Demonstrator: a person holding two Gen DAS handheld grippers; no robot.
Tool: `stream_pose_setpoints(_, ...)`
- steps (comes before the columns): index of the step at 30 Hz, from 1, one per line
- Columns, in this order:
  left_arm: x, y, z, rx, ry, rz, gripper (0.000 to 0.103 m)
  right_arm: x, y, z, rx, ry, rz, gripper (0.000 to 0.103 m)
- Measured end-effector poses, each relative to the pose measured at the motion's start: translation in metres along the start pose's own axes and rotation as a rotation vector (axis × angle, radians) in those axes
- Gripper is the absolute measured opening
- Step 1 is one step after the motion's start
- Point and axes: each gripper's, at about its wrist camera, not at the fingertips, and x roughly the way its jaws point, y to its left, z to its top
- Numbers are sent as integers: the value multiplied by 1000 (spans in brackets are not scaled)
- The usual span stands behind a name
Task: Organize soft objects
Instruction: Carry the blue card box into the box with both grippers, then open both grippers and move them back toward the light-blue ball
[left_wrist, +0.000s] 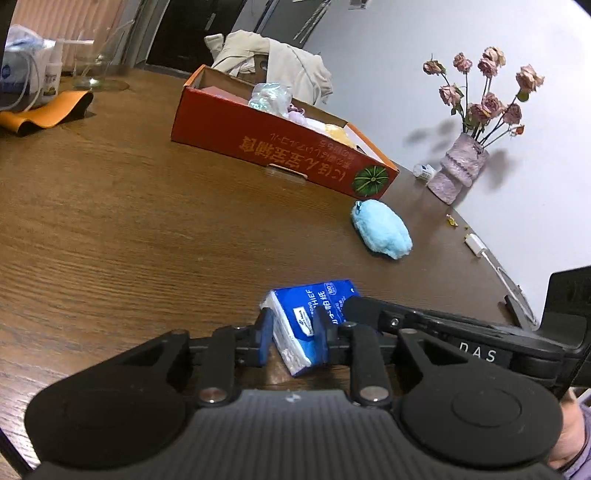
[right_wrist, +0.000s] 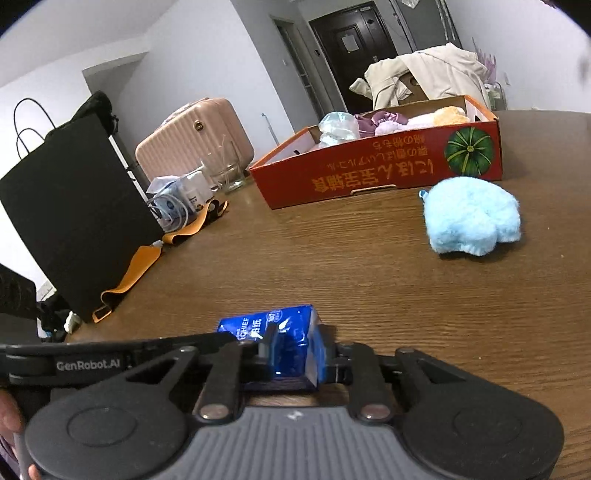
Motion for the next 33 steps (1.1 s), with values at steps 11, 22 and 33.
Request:
stream_pose_setpoints(11,-7,-6,61,75,-118,-58,22,-9,12,49,-61,-99,-15,18)
stream_pose_setpoints(22,47,17,207,154,-262,3,21,76,4,194,-134,-182,2,18)
stream_pose_setpoints(33,102,62,222,142,-166,125,31,166,-9,200,-99,-50,-5,21)
